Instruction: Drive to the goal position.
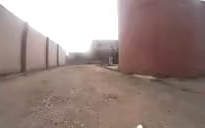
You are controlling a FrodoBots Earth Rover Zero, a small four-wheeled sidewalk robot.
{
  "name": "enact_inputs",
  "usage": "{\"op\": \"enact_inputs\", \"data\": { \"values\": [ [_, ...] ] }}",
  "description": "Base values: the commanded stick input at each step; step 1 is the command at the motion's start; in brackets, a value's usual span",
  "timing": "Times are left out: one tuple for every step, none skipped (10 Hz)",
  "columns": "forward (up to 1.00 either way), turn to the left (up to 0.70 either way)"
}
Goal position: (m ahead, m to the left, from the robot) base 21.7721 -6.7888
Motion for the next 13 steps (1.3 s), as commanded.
{"op": "enact_inputs", "data": {
  "values": [
    [0.7, 0.0],
    [0.7, 0.0],
    [0.7, 0.0],
    [0.7, 0.0],
    [0.7, 0.0],
    [0.7, 0.0],
    [0.7, 0.0],
    [0.7, 0.0],
    [0.7, 0.02],
    [0.7, 0.02],
    [0.7, 0.03],
    [0.7, 0.02],
    [0.7, 0.01]
  ]
}}
